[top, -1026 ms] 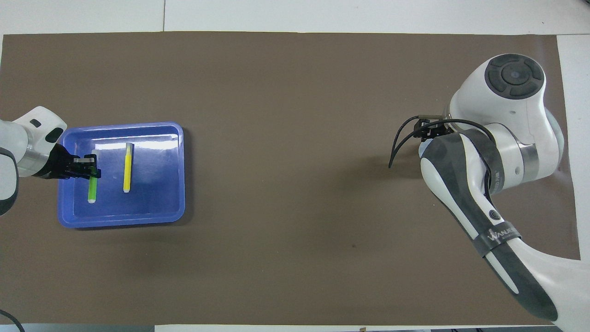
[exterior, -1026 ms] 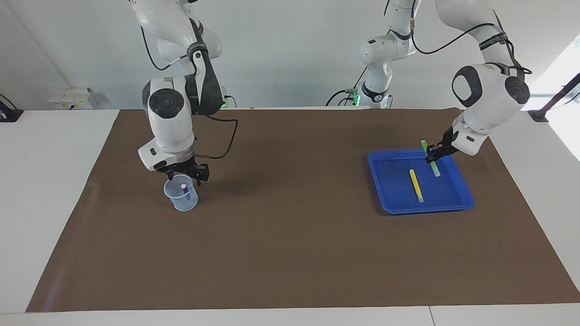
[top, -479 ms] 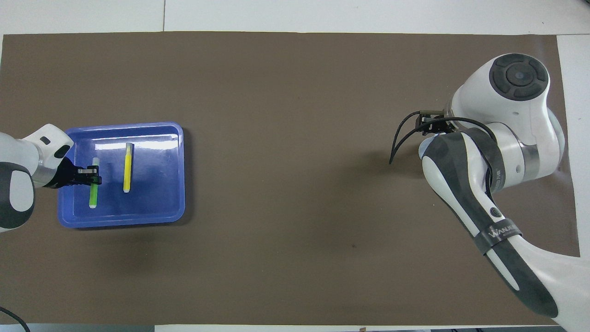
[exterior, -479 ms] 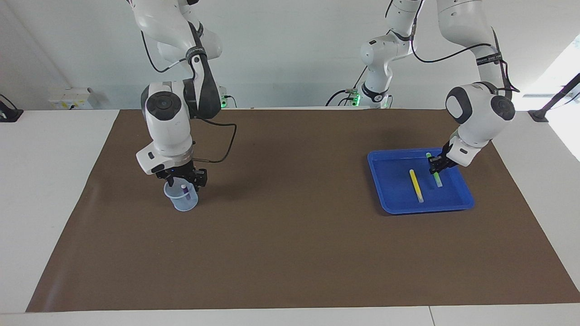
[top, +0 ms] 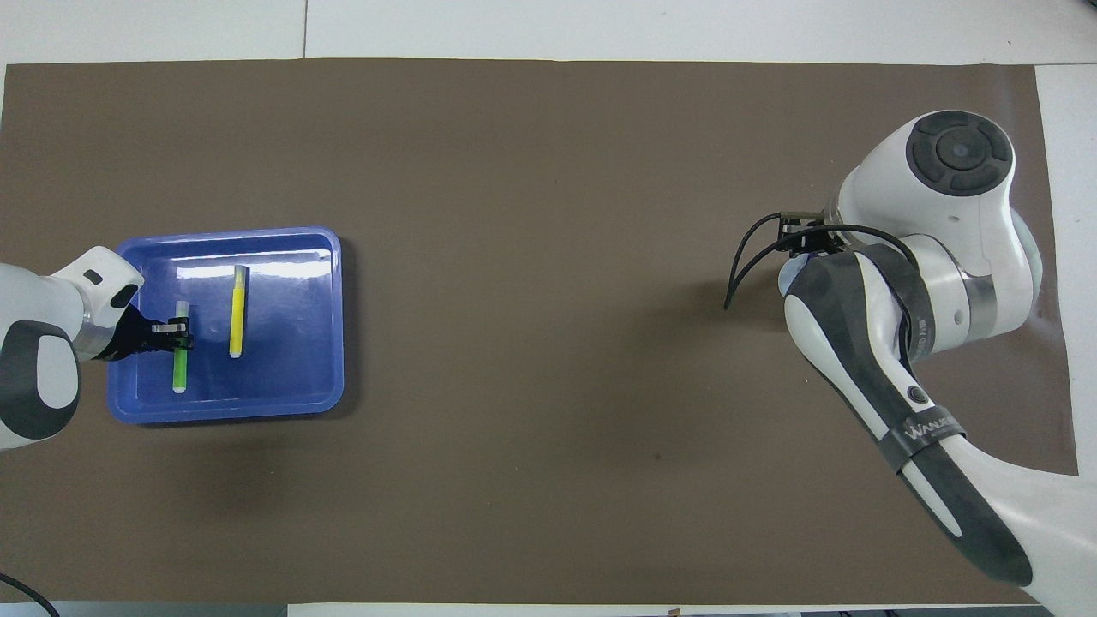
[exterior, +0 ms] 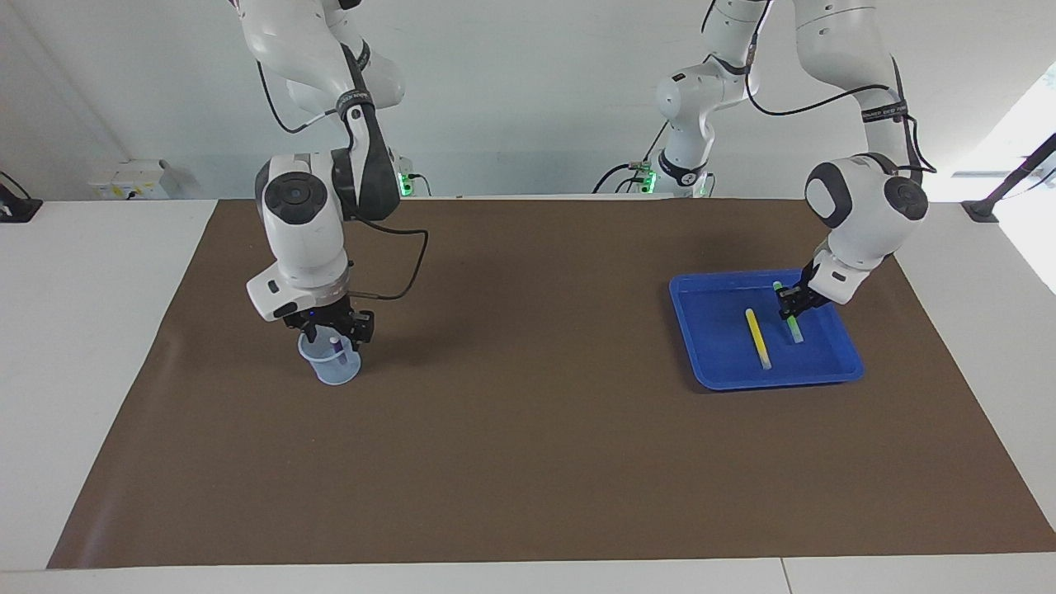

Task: Right arm passes pens to left for tray arrangement
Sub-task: 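Release the green pen in the tray with the left gripper, then lift the purple pen from the cup with the right gripper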

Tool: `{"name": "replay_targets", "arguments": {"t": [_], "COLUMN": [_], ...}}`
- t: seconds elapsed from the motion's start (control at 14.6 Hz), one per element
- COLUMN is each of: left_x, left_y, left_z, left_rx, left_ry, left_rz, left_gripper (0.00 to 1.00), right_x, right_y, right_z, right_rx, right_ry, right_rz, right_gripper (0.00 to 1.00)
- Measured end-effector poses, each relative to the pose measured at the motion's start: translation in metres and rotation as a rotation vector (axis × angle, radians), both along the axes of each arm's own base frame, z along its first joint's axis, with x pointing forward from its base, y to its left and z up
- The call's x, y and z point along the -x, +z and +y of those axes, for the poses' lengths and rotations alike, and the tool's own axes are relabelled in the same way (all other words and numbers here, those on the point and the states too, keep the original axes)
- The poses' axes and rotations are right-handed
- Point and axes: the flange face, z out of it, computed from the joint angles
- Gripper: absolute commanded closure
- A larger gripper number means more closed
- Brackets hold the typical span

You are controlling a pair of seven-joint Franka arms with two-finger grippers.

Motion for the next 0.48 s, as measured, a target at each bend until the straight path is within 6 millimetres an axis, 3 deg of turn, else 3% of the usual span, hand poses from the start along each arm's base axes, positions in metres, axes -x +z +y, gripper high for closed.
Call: {"name": "replay_targets", "arguments": {"t": [0.07, 0.14, 0.21, 0.48], "left_x": [0.001, 0.001, 0.003, 0.004], "left_y": [-0.001, -0.002, -0.003, -0.004], "left_z": [0.000, 0.000, 0.000, 0.000], "left_rx": [0.000, 0.000, 0.001, 0.000], "left_ry": [0.000, 0.000, 0.000, 0.000], "left_rz": [0.001, 0.004, 0.008, 0.009], "left_gripper": [0.91, 0.12, 0.00, 0.00], "right_x": [0.000, 0.000, -0.001, -0.003], "right_y": [0.000, 0.000, 0.001, 0.018], "right_z": [0.000, 0.000, 0.000, 0.001], "right_rx": [0.000, 0.000, -0.001, -0.004], "right_ry": [0.000, 0.000, 0.000, 0.001], "right_rz": [0.000, -0.002, -0.004, -0.036], "right_gripper": [1.00, 1.00, 1.00, 1.00]}}
